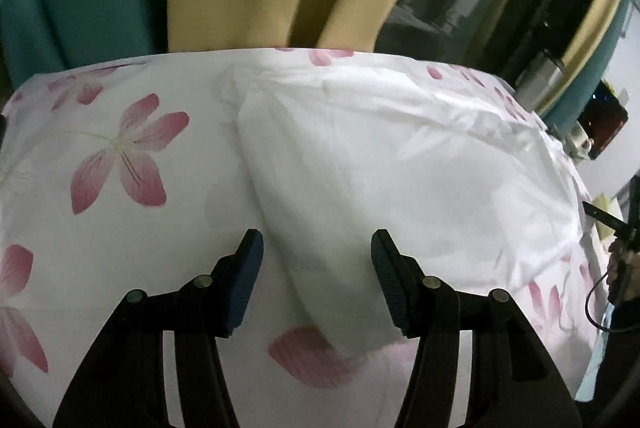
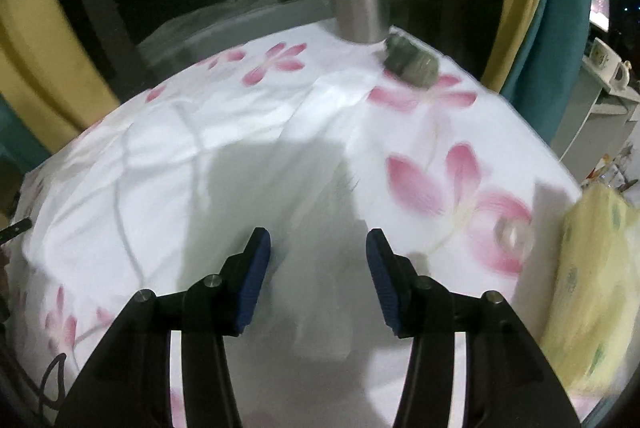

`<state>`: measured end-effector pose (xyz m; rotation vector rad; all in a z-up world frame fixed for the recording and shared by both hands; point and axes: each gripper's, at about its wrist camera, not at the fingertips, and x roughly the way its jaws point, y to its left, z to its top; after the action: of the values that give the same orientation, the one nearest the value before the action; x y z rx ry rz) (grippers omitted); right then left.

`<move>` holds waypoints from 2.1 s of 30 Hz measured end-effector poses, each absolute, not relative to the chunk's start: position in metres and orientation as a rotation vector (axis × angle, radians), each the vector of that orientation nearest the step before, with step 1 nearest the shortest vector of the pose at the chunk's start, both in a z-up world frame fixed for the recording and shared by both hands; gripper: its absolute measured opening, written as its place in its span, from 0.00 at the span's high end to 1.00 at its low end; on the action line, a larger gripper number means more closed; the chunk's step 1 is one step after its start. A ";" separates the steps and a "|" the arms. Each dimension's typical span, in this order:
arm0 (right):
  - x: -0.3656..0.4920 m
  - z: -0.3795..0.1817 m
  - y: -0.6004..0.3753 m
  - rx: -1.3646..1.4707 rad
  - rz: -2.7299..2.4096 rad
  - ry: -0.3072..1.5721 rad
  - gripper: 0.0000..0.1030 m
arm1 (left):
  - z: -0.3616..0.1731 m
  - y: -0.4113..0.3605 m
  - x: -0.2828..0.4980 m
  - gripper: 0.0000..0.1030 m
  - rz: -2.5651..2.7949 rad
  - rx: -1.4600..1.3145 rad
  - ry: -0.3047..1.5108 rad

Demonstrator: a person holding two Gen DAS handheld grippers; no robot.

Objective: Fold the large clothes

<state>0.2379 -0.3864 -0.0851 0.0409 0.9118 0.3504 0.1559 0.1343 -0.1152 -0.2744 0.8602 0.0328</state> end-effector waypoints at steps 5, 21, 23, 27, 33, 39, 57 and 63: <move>0.216 -0.091 -0.381 -0.006 0.366 0.871 0.86 | -0.119 0.121 0.152 0.55 0.028 -0.194 0.861; 0.164 -0.082 -0.421 0.088 0.330 0.831 0.93 | -0.096 0.115 0.102 0.95 0.019 -0.227 0.787; 0.156 -0.087 -0.424 0.089 0.319 0.844 0.93 | -0.099 0.114 0.094 0.95 0.022 -0.229 0.797; 0.139 -0.094 -0.428 0.083 0.301 0.860 0.93 | -0.108 0.115 0.079 0.95 0.027 -0.231 0.819; 0.122 -0.094 -0.433 0.066 0.298 0.860 0.93 | -0.114 0.115 0.056 0.95 0.030 -0.244 0.833; 0.118 -0.093 -0.442 0.087 0.285 0.883 0.85 | -0.115 0.113 0.049 0.94 0.006 -0.252 0.864; 0.176 -0.047 -0.419 -0.044 0.276 0.787 0.69 | -0.056 0.078 0.135 0.71 -0.033 -0.079 0.800; 0.209 -0.047 -0.387 -0.073 0.352 0.779 0.69 | -0.067 0.037 0.202 0.71 -0.172 -0.016 0.852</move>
<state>0.2088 -0.3871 -0.0474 -0.0734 0.7789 0.3523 0.2018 0.0368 -0.0666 -0.0155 0.8522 -0.1717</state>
